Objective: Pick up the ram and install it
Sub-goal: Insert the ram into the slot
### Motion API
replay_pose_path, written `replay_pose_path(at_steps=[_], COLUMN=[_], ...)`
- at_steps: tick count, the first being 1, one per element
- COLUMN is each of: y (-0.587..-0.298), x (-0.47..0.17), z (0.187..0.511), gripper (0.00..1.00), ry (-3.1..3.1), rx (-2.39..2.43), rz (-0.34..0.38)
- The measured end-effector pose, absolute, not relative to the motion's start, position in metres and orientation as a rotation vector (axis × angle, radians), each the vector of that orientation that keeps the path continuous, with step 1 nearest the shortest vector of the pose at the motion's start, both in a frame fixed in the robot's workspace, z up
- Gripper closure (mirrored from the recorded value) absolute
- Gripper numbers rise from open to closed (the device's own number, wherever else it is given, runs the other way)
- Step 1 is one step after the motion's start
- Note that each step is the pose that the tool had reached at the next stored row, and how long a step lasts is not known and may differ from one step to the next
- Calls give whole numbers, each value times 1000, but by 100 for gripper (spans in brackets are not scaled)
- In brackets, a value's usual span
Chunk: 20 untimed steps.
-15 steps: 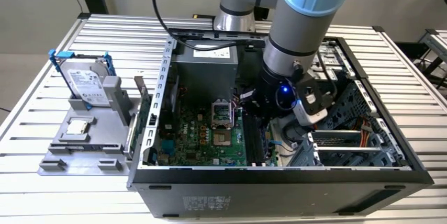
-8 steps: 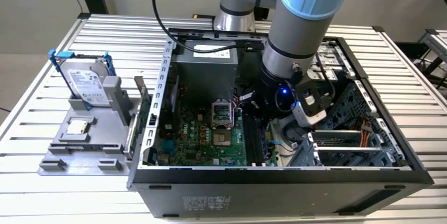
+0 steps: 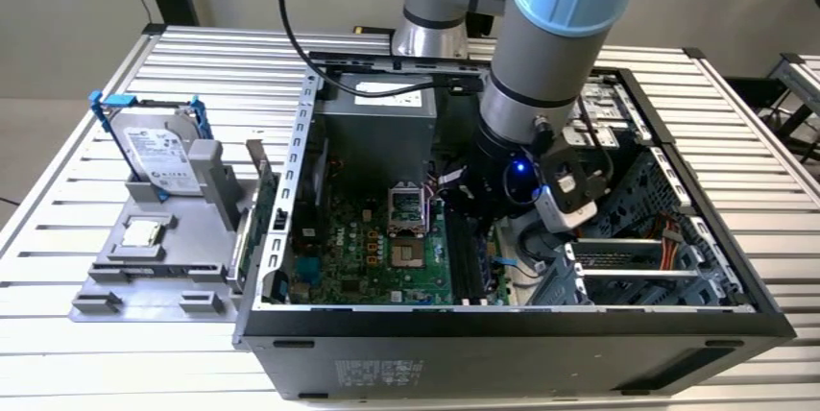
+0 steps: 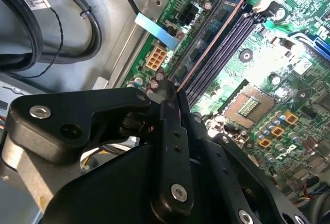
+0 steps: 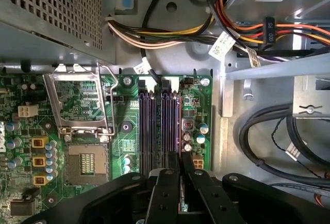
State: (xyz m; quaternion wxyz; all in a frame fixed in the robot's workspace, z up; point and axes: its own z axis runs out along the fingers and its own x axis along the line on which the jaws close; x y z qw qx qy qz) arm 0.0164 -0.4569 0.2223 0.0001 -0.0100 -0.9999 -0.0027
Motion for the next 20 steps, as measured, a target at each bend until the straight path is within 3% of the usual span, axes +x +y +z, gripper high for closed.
replay_pose_path(at_steps=[20], y=[-457], x=[17], z=[227], gripper=[100], ry=[-3121], rx=[-31], rz=[-6])
